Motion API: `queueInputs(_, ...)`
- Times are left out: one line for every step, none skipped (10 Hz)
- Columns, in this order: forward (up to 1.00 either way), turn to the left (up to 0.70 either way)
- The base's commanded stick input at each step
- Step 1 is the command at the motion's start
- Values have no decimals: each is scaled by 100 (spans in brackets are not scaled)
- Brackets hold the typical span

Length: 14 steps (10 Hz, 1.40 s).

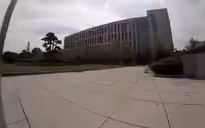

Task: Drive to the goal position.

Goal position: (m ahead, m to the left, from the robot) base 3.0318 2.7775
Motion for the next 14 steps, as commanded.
queueInputs(100,0)
queueInputs(100,0)
queueInputs(100,0)
queueInputs(100,0)
queueInputs(100,0)
queueInputs(100,0)
queueInputs(100,0)
queueInputs(100,0)
queueInputs(100,0)
queueInputs(100,0)
queueInputs(100,0)
queueInputs(100,0)
queueInputs(100,-2)
queueInputs(100,-21)
